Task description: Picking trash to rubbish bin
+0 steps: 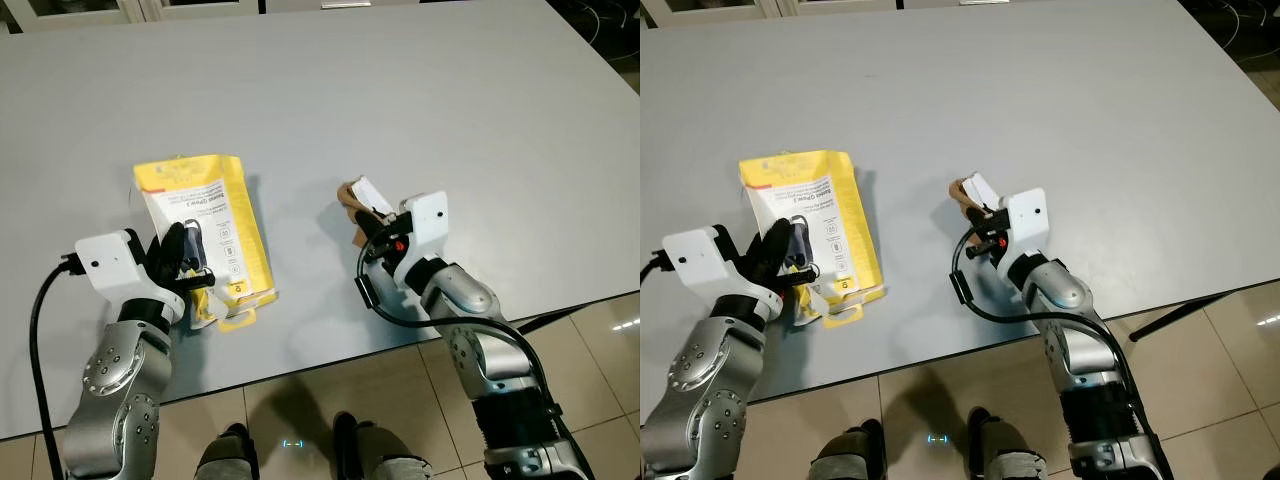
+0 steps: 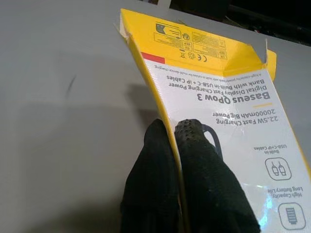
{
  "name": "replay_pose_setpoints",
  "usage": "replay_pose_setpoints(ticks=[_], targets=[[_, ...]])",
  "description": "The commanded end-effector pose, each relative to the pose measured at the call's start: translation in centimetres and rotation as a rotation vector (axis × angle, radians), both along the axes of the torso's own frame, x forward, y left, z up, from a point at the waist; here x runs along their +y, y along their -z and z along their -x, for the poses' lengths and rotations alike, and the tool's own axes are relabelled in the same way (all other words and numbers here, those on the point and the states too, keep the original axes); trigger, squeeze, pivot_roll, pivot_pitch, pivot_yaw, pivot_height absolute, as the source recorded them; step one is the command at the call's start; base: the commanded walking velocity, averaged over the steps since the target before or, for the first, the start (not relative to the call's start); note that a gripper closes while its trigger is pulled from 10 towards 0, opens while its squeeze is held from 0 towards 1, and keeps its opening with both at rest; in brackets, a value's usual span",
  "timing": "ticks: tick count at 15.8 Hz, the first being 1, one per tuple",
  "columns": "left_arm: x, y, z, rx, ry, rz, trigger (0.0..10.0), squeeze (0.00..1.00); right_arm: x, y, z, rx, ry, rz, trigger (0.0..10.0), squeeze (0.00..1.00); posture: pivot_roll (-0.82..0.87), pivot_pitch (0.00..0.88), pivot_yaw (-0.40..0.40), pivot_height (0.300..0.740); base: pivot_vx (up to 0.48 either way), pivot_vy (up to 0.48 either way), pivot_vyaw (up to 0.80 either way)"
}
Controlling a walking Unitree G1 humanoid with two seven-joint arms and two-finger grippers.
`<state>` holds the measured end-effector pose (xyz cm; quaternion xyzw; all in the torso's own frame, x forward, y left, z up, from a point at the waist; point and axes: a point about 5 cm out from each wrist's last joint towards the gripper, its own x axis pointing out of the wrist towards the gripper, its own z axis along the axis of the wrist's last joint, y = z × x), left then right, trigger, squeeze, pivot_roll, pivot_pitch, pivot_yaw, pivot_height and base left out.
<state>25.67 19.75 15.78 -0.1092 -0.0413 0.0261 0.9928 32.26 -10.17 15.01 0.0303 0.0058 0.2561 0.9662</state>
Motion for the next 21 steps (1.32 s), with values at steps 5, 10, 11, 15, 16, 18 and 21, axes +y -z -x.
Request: replay_pose_setpoints(ticks=[5,10,11,15,16,18,21], targets=[[2.5,-0.8,0.4,0.005,-0.035,-0.136,0.0,0.00,0.6,-0.6,-1.2,-0.026,0.005,-0.020,10.0,0.00,0.02,0.125,-0.059,0.740,0.000,0.000,0.00],[1.1,-0.1,0.0,0.012,-0.106,-0.177,10.0,0.00,0.6,-0.8,-2.0,-0.035,0.029,-0.032,10.0,0.00,0.01,0.089,-0.062,0.740,0.000,0.000,0.00],[0.9,-0.2,-0.2,0.002,-0.109,-0.159,10.0,0.00,0.6,-0.7,-2.0,-0.033,0.031,-0.032,10.0,0.00,0.01,0.083,-0.063,0.740,0.000,0.000,-0.67],[0.6,-0.3,-1.0,-0.011,-0.149,-0.126,10.0,0.00,0.6,-0.5,-2.0,-0.031,0.035,-0.038,10.0,0.00,0.00,0.076,-0.062,0.740,0.000,0.000,-0.78],[0.6,-0.3,-1.1,-0.011,-0.148,-0.128,10.0,0.00,0.7,-0.6,-2.0,-0.033,0.036,-0.039,10.0,0.00,0.00,0.076,-0.062,0.740,0.000,0.000,-0.78],[0.5,-0.2,-1.2,-0.008,-0.133,-0.140,10.0,0.00,0.6,-0.6,-2.0,-0.035,0.039,-0.040,10.0,0.00,0.00,0.076,-0.062,0.740,0.000,0.000,-0.78],[0.4,0.2,-1.3,0.012,-0.133,-0.103,10.0,0.00,0.6,-0.5,-2.0,-0.032,0.044,-0.042,10.0,0.00,-0.01,0.078,-0.053,0.740,0.000,0.000,-0.78]])
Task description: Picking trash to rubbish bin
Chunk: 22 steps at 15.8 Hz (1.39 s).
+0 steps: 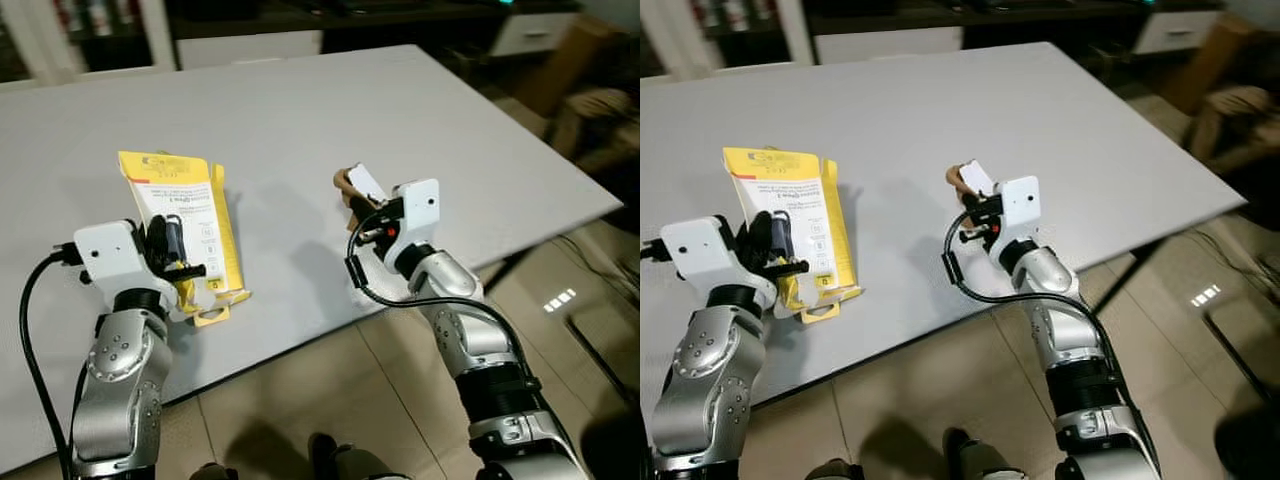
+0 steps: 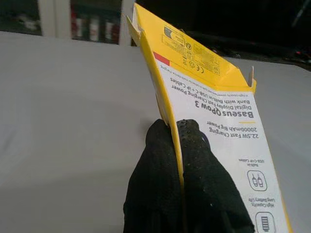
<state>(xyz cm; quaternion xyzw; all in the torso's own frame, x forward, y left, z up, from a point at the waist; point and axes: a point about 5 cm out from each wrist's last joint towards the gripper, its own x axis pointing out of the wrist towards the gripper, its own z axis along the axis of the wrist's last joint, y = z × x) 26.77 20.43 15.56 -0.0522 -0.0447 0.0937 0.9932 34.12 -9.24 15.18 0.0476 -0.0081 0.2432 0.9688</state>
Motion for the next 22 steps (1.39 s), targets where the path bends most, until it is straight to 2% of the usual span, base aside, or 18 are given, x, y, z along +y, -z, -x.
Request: replay_pose_setpoints(ticks=[1,4,8,13,22], targets=[[-0.55,0.04,-0.28,0.003,0.017,0.014,10.0,0.00,-0.28,-0.26,-0.02,-0.013,0.016,-0.004,10.0,0.00,-0.01,0.080,-0.053,0.740,0.000,0.000,-0.78],[-0.94,0.19,-0.24,0.012,0.035,0.047,10.0,0.00,-0.27,-0.32,0.07,-0.015,0.013,-0.006,10.0,0.00,-0.01,0.083,-0.054,0.740,0.000,0.000,-0.78],[-0.60,0.47,-0.22,0.028,0.021,0.089,10.0,0.00,-0.39,-0.30,0.06,-0.011,0.017,-0.004,10.0,0.00,-0.01,0.091,-0.055,0.740,0.000,0.000,-0.78],[-0.53,0.56,-0.26,0.036,0.017,0.104,10.0,0.00,-0.31,-0.25,0.20,-0.008,0.016,-0.005,10.0,0.00,-0.01,0.095,-0.052,0.740,0.000,0.000,-0.78],[-0.64,0.68,-0.69,0.053,0.070,0.068,10.0,0.00,-0.79,-0.40,0.21,-0.014,0.058,-0.012,10.0,0.00,-0.02,0.113,-0.046,0.740,0.000,0.000,-0.78]])
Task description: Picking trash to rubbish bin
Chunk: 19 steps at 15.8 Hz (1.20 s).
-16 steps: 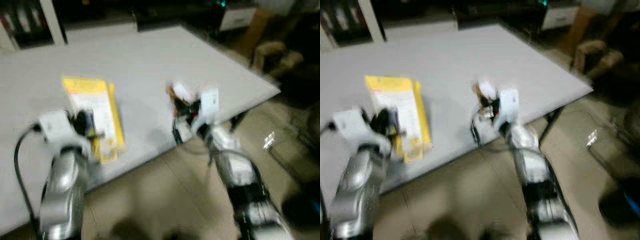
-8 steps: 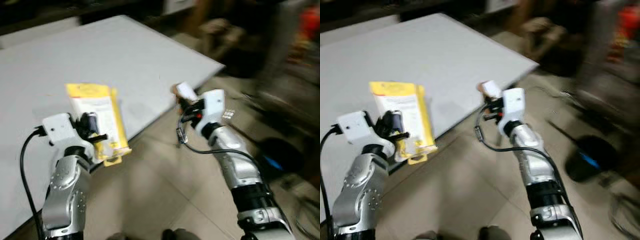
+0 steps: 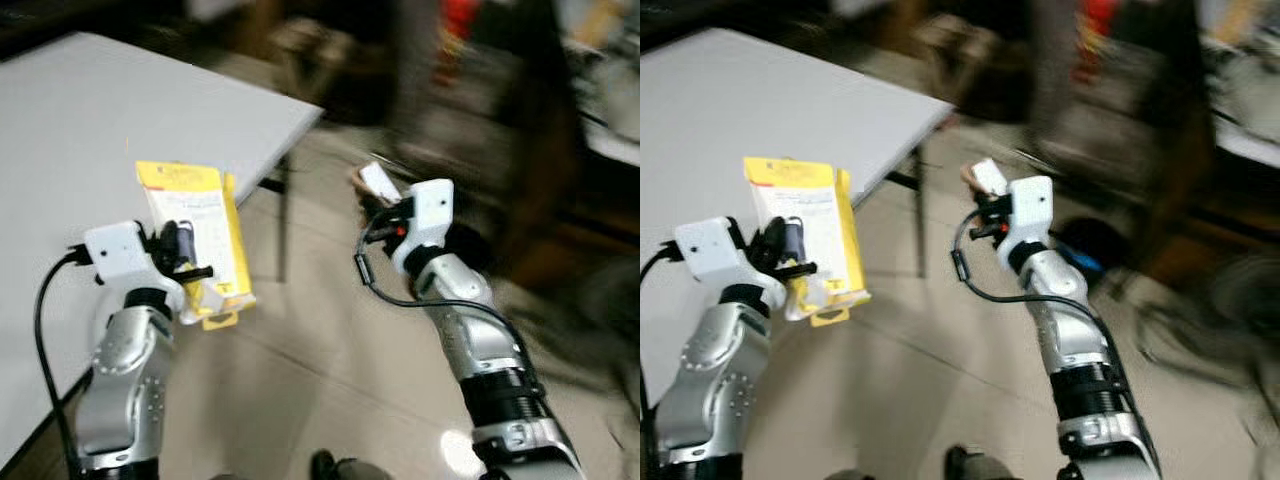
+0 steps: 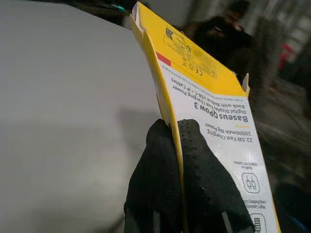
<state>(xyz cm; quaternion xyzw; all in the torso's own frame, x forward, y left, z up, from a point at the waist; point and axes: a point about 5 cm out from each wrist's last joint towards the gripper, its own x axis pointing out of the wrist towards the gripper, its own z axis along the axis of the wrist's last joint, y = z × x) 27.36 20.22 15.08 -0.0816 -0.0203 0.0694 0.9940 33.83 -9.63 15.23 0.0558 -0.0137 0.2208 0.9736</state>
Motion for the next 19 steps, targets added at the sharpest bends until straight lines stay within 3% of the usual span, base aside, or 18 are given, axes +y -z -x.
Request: replay_pose_setpoints(ticks=[1,7,15,19], targets=[[-0.09,0.29,-0.14,0.020,0.018,-0.008,10.0,0.00,-0.29,-0.16,-0.06,-0.003,0.016,0.002,10.0,0.00,-0.02,0.113,-0.046,0.740,0.000,0.000,-0.78],[0.02,0.61,-0.33,0.045,0.059,-0.047,10.0,0.00,0.25,0.08,0.00,0.000,0.041,-0.035,10.0,0.00,0.00,0.103,0.005,0.740,0.000,0.000,-0.78],[-0.28,0.98,-0.64,0.049,0.071,-0.025,10.0,0.00,0.28,-0.12,-0.10,-0.007,0.044,-0.036,10.0,0.00,-0.01,0.102,-0.005,0.740,0.000,0.000,-0.77],[-0.57,0.79,-0.86,0.034,0.110,-0.021,10.0,0.00,0.43,-0.08,0.10,-0.015,0.038,-0.034,10.0,0.00,-0.02,0.107,-0.004,0.740,0.000,0.000,0.00]])
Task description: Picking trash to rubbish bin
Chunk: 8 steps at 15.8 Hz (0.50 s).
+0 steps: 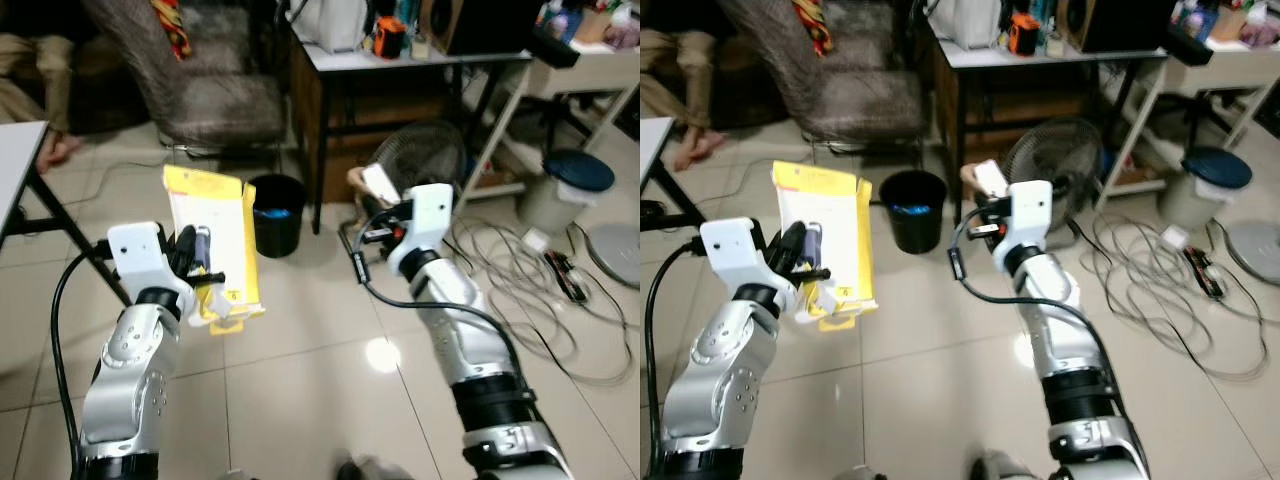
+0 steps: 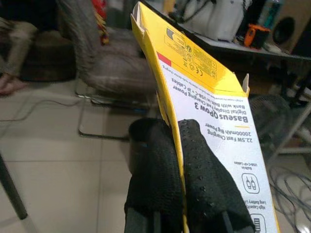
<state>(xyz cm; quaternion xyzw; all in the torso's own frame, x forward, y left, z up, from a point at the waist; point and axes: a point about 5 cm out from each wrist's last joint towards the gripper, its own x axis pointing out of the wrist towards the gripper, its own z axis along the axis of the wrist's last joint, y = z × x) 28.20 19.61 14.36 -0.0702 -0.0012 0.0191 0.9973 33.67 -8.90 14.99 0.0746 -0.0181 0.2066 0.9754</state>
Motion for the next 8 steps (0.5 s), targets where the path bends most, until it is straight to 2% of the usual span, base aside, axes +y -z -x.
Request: replay_pose_setpoints(ticks=[1,5,8], targets=[[-0.07,0.00,-0.03,0.001,0.015,0.003,10.0,0.00,-0.20,-0.30,0.00,-0.016,0.007,0.005,10.0,0.00,-0.01,0.108,-0.002,0.740,0.319,0.000,0.00],[0.03,0.12,0.02,0.010,0.021,-0.010,10.0,0.00,-0.08,-0.25,0.03,-0.016,0.006,0.000,10.0,0.00,-0.01,0.110,0.003,0.740,0.342,0.000,0.00],[-0.12,0.02,-0.09,0.005,0.030,-0.008,10.0,0.00,-0.03,-0.13,0.13,-0.013,0.007,0.000,10.0,0.00,-0.01,0.113,0.006,0.740,0.480,0.000,0.00]])
